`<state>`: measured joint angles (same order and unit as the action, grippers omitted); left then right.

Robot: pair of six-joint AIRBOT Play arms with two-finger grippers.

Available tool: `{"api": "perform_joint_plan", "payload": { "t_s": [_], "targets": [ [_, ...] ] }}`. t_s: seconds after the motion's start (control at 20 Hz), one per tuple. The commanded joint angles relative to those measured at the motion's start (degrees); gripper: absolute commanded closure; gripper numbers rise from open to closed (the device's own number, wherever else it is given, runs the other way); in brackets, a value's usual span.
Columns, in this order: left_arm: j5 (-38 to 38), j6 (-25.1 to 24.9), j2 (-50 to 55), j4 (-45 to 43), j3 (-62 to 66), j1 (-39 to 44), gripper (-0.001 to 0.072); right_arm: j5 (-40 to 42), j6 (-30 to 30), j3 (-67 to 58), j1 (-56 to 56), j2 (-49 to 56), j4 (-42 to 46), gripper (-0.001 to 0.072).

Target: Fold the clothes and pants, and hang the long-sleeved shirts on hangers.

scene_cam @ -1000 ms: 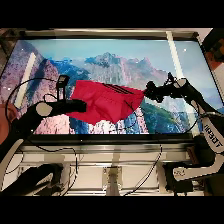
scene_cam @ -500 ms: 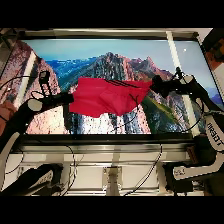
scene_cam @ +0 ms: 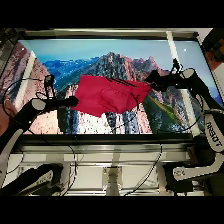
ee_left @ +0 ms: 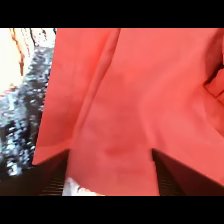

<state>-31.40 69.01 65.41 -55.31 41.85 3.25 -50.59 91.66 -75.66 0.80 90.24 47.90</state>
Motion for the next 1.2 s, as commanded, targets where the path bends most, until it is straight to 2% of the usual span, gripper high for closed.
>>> {"api": "perform_joint_plan", "payload": {
  "t_s": [0.0, 0.15, 0.25, 0.45, 0.5, 0.6, 0.8, 0.9, 1.15],
  "targets": [
    [4.2, 0.0, -0.2, 0.0, 0.3, -0.9, 0.0101, -2.2, -4.8, -6.5, -6.3, 0.0, 0.2, 0.0261],
    [5.3, 0.0, -1.7, 0.9, 2.5, -1.3, 0.0101, 2.2, -4.6, -8.8, -12.9, 0.0, 3.0, 0.0264],
    [5.3, -0.5, -1.9, 7.9, 4.1, -0.8, 0.0104, 3.8, -2.9, -8.7, -15.4, 0.3, 3.4, 0.0267],
    [5.3, -19.0, 1.5, 28.2, 7.2, 6.1, 0.0112, 5.4, -2.3, -8.8, -15.6, 0.7, 3.4, 0.0267],
    [5.0, -21.2, 3.7, 31.7, 9.1, 8.2, 0.0142, 4.7, -2.3, -8.8, -14.9, 0.6, 3.3, 0.0267],
    [2.7, -21.5, 9.4, 33.0, 14.9, 11.5, 0.0150, 1.7, -2.1, -8.8, -13.2, 0.6, 3.3, 0.0267],
    [-6.5, -21.2, 23.7, 32.9, 27.3, 14.1, 0.0151, -7.3, -2.4, -8.8, -8.3, 0.6, 3.3, 0.0267],
    [-7.1, -18.1, 29.3, 32.9, 31.1, 14.0, 0.0150, -11.8, -4.5, -8.8, -5.6, 0.6, 3.3, 0.0267],
    [-7.1, -18.0, 37.5, 32.4, 36.6, 13.8, 0.0170, -18.9, -8.4, -8.8, -0.5, 0.7, 3.3, 0.0266]
  ]
}}
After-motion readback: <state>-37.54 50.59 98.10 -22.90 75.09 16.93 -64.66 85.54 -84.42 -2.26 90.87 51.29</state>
